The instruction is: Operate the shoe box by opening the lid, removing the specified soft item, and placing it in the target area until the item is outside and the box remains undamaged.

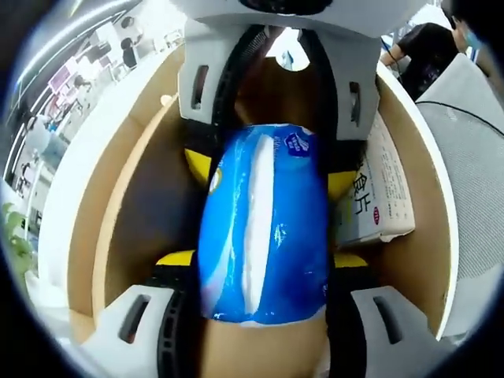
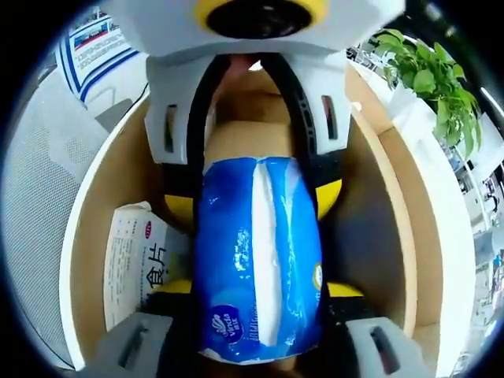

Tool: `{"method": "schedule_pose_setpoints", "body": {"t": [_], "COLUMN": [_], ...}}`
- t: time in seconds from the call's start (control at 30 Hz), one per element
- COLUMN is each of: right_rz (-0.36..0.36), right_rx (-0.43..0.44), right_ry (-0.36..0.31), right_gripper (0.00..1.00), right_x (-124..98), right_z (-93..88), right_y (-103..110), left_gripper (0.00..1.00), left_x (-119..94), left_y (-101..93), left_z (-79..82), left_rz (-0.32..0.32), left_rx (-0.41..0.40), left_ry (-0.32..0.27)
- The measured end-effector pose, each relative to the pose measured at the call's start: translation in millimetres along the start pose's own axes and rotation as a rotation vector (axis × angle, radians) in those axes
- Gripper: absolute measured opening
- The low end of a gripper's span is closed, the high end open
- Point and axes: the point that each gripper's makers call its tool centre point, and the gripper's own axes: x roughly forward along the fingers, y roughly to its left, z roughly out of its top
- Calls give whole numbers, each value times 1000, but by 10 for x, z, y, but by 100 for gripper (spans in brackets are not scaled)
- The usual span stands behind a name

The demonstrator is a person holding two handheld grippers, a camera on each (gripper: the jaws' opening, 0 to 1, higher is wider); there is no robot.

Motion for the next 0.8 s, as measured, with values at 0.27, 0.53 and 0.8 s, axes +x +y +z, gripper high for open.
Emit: {"method": "schedule_pose_setpoints", "body": {"t": [0.27,0.53,0.8], "right_rz": [-11,-54,-90], "right_rx": [18,-17,-34], "right_ry": [-6,-40,-56], "right_gripper": [44,42,42], "right_x": [-89,-318,-518], "right_z": [43,183,240], "right_y": [22,5,12], "left_gripper": [49,48,48], "left_x": [-96,-263,-477], "left_y": [-29,21,-2], "left_z": [38,97,291], "left_rz": [12,56,88], "left_rx": [10,12,42], "left_ry": [23,4,-12]}}
